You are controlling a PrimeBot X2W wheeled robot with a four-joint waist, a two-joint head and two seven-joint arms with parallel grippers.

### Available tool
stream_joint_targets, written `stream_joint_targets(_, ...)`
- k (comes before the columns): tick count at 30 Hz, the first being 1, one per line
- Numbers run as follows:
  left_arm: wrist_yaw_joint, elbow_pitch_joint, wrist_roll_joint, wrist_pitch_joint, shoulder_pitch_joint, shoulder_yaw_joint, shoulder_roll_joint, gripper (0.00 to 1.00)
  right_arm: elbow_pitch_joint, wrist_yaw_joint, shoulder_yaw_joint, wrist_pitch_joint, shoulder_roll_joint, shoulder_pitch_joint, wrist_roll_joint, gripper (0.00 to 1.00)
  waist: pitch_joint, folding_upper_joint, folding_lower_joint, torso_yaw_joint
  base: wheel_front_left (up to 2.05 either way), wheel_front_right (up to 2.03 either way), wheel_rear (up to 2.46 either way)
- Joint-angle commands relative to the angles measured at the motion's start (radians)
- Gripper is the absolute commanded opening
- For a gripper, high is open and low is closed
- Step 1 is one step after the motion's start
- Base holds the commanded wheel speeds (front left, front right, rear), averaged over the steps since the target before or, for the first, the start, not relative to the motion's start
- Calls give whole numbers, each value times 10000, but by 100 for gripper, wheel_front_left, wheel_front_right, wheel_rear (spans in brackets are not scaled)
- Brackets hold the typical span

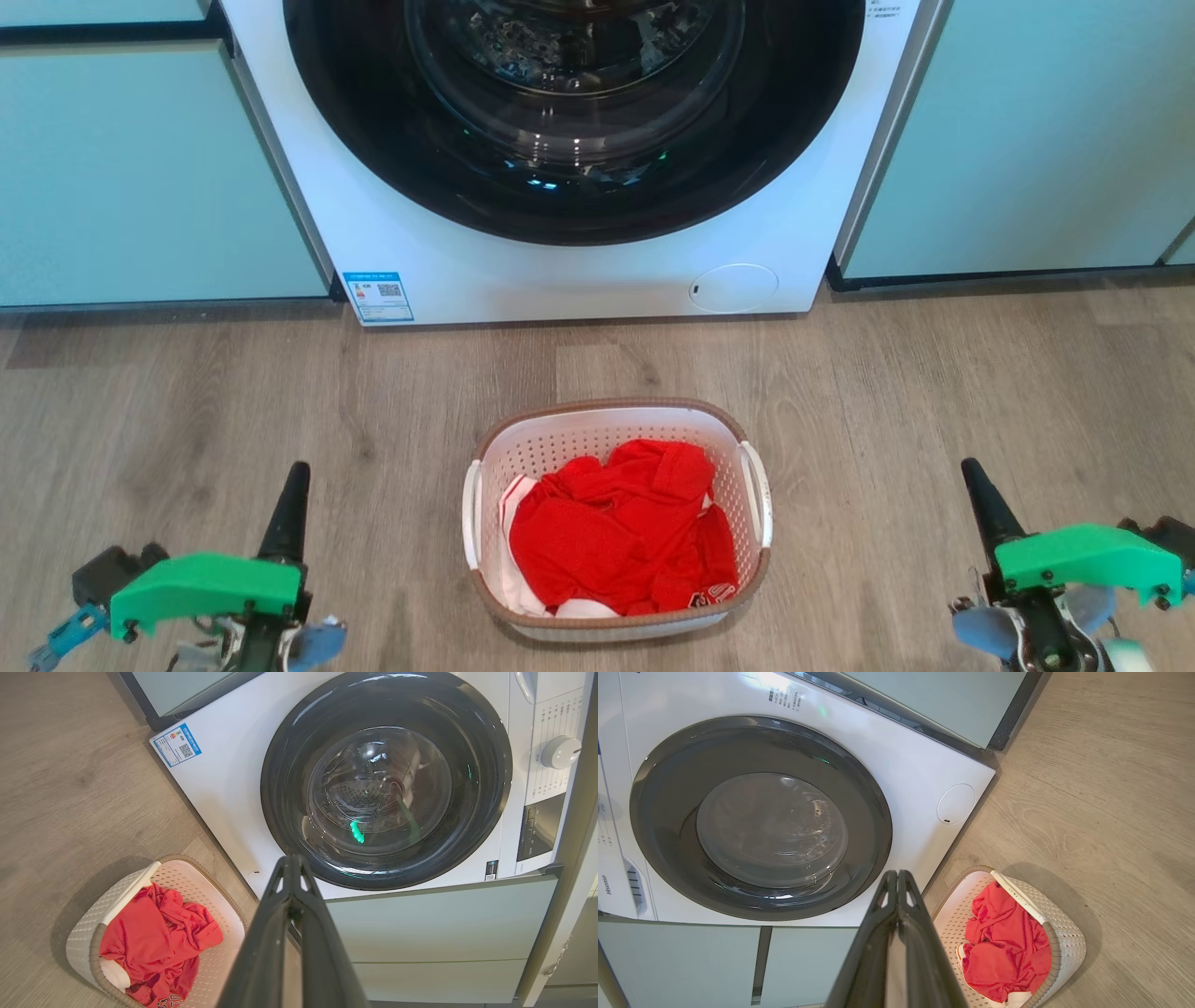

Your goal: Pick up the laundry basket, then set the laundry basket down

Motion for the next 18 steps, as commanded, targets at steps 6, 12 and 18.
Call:
stream_joint_targets(6,-191,-216,-795,210,-661,432,172,0,-387,58,25,216,-206,-557,806,0,12,0,-1,-13,0,0,0)
stream_joint_targets(12,-288,-163,-1458,386,-807,565,170,0,-407,61,-53,392,-208,-627,1469,0,25,0,-1,-27,0,0,0)
stream_joint_targets(18,-384,-110,-2115,563,-953,699,167,0,-427,64,-133,568,-209,-697,2127,0,37,0,-1,-41,0,0,0)
